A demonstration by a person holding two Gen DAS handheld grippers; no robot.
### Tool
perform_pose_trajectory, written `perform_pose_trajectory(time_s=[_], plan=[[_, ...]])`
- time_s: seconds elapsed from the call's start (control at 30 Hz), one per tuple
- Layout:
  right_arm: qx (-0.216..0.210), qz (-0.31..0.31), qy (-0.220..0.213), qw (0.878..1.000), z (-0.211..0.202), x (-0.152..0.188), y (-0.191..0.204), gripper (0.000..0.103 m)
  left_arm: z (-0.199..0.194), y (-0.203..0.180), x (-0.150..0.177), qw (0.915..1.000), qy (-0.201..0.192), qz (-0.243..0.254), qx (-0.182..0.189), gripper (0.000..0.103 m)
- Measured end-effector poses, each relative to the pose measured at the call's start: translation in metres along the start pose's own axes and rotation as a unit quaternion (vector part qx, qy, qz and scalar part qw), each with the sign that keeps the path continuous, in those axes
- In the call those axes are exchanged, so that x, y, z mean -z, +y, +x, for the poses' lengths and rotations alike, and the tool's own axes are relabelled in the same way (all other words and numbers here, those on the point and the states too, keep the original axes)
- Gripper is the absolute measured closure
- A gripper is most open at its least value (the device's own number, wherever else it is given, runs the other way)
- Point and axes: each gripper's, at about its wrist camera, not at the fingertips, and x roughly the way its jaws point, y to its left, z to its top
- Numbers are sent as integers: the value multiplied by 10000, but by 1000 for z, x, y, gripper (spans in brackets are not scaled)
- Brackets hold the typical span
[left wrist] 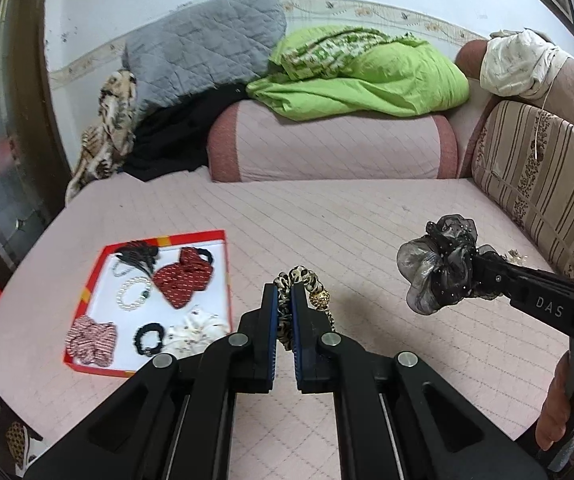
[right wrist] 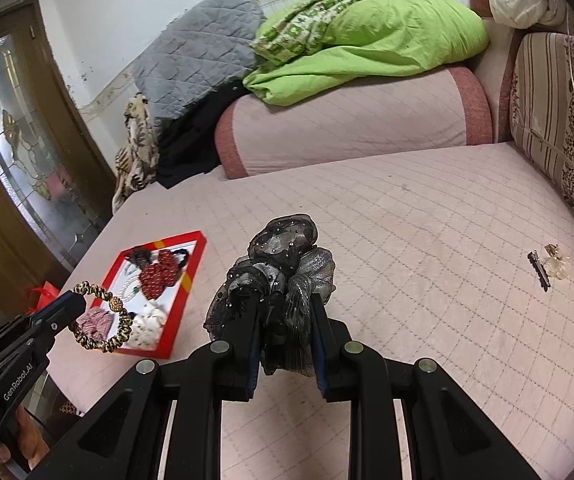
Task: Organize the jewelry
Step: 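Carry the leopard bracelet and black sheer scrunchie over the tray and lower them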
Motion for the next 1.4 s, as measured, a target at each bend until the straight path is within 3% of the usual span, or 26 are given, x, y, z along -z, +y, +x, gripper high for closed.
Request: perform_pose_trajectory(time_s=[0.37, 1.4], plan=[[-214, -329, -20, 9992, -6, 3, 41, 79, -15, 24, 4, 9997, -147, -87, -191, 97], [-621, -1070, 461, 9912, 56, 8, 141, 79, 38, 144, 20, 9915, 248, -1068, -694, 97]])
